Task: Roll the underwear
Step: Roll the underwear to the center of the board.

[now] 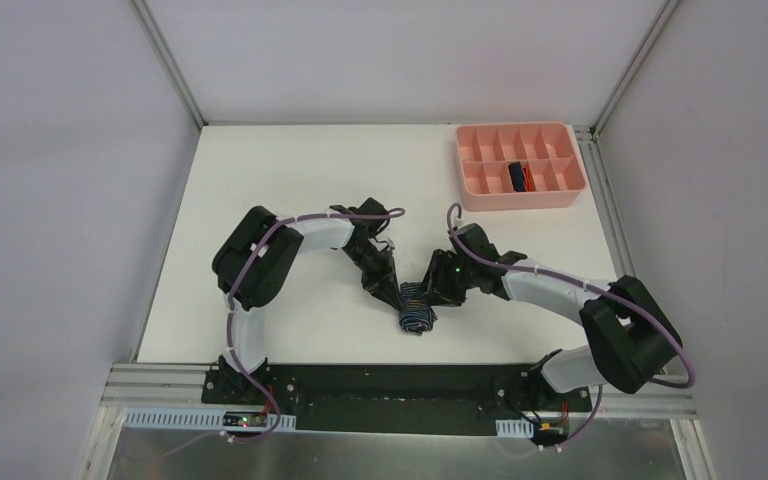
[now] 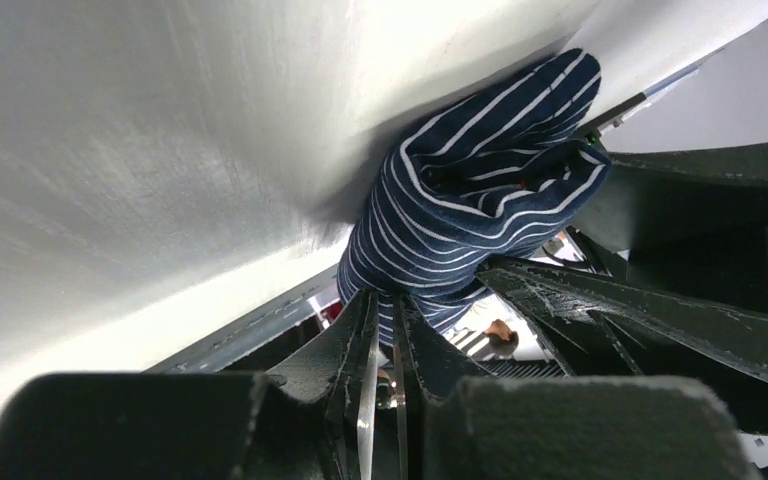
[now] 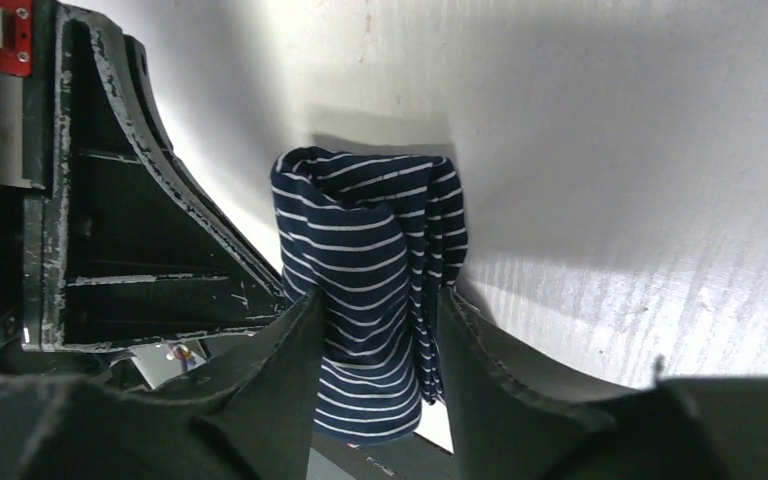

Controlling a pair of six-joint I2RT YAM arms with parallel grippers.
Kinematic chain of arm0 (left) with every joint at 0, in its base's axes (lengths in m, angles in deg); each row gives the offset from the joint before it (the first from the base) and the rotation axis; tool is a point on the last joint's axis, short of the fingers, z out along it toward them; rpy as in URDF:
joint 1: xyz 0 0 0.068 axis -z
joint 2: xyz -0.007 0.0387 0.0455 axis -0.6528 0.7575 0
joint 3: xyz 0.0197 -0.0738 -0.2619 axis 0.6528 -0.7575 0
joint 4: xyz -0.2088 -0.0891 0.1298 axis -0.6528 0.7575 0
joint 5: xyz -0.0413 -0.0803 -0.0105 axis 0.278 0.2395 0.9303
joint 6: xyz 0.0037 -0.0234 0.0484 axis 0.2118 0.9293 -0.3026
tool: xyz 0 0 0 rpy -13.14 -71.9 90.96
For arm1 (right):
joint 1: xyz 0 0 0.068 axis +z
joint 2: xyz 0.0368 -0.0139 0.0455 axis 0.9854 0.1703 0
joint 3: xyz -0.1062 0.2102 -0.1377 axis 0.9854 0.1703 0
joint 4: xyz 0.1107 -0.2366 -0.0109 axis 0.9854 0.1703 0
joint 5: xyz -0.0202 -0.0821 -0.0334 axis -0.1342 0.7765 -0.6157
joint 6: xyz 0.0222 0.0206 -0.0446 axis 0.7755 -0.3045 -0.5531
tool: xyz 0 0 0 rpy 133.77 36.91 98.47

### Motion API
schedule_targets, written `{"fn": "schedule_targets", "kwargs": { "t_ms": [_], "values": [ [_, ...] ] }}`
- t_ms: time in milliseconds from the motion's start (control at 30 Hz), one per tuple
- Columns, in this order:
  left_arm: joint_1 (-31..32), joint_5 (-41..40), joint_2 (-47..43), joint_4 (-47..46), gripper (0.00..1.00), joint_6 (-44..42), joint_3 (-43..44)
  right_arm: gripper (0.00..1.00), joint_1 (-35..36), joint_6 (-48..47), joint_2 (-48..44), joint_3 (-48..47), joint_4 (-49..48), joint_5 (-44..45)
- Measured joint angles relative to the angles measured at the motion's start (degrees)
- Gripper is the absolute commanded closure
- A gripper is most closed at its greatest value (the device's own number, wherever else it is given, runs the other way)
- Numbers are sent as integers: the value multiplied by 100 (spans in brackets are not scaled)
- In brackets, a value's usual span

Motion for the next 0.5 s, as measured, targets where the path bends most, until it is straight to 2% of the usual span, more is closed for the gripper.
{"fn": "schedule_targets", "kwargs": {
  "t_ms": [100, 267, 333, 500],
  "values": [
    [0, -24, 4, 39, 89, 0, 0, 34, 0, -24, -61, -2, 122, 122],
    [0, -31, 22, 81, 90, -2, 0, 21, 0, -59, -496, 0, 380, 444],
    [0, -31, 22, 90, 90, -2, 0, 19, 0, -31, -704, 2, 437, 560],
    [0, -33, 22, 125, 90, -2, 15, 20, 0, 186, -1150, 175, 439, 688]
  ]
}}
